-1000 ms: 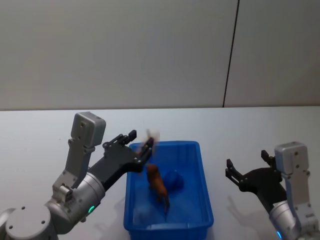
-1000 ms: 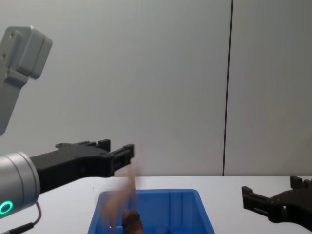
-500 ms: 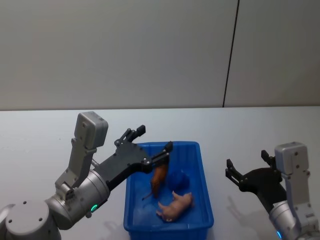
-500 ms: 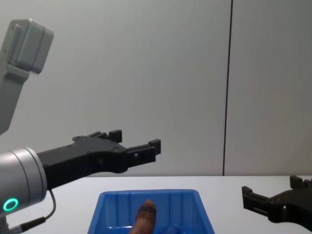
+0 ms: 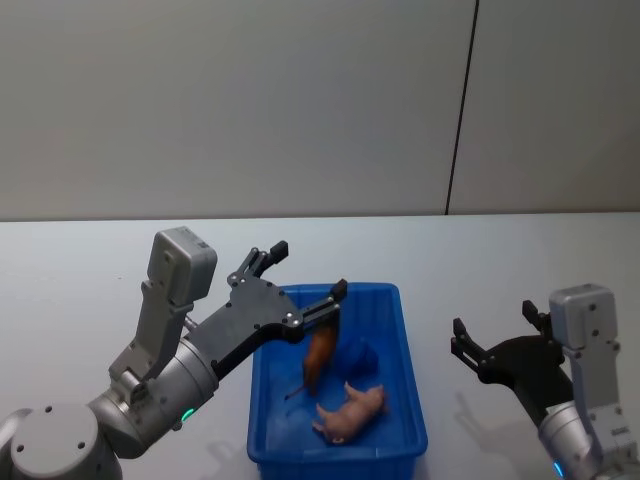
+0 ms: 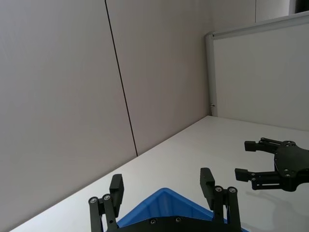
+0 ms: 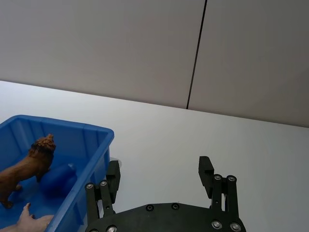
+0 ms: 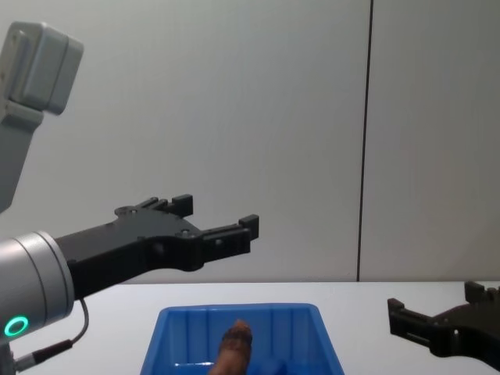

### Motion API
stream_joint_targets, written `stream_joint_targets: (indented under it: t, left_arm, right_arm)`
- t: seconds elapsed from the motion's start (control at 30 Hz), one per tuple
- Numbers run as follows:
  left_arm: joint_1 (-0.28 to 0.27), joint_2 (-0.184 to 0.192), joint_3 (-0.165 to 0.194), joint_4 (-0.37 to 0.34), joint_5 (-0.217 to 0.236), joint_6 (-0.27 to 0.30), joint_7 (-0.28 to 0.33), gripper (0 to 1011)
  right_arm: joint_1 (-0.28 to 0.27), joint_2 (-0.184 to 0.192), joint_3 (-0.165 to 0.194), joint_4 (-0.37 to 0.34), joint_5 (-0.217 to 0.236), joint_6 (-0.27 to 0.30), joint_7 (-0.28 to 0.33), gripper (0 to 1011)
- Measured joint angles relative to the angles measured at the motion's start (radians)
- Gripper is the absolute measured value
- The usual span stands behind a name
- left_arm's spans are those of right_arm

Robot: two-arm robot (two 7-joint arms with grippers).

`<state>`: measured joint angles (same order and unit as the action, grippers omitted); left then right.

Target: Pick up the two dolls from the table and place them into the box.

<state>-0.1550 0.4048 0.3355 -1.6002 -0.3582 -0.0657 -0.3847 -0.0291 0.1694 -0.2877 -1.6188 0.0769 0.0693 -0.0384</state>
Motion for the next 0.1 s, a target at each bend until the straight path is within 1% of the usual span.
stream_joint_targets:
  t: [0.1]
  left_arm:
    - [0.0,0.0,0.0,0.0,0.004,-0.006,0.001,1001]
  right_arm:
    - [0.0,0.0,0.0,0.0,0.0,0.0,0.0,1001]
